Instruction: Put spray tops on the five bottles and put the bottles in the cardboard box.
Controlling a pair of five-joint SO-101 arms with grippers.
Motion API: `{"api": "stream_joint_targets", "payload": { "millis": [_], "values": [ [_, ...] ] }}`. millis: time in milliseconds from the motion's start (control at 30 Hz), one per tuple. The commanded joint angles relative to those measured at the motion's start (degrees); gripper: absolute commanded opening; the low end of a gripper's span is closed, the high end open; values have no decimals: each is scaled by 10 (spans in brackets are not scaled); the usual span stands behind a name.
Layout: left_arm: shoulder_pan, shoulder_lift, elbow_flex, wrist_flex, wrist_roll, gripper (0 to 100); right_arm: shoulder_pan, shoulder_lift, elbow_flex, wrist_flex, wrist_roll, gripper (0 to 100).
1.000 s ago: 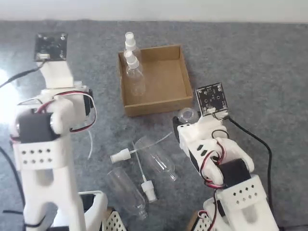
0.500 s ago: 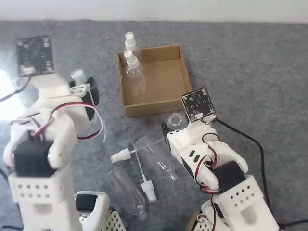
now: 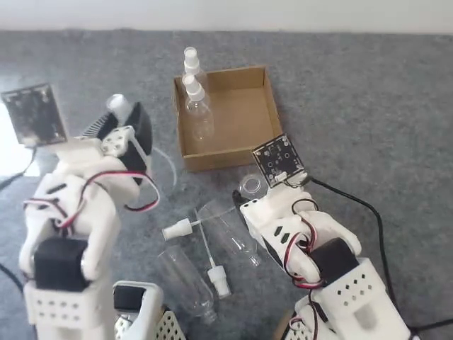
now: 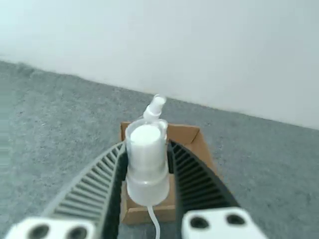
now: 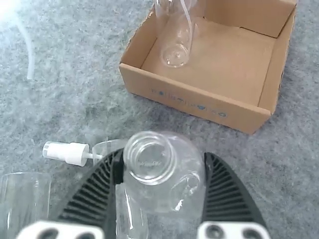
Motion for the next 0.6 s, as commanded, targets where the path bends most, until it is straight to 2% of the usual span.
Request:
{"api": "stream_joint_targets", "payload": {
  "millis": [0,167,333,567],
  "values": [
    [52,-42,0,-24,9,13,-7,-24,0,0,11,77],
    [67,-65,-1,-25,35,13,-34,-24,4,1,52,76],
    [68,-84,-1,-51,38,13,-39,-26,4,-1,58,77],
    [147,-92,-1,-87,37,13,-40,-124,20,6,59,73]
  ]
}}
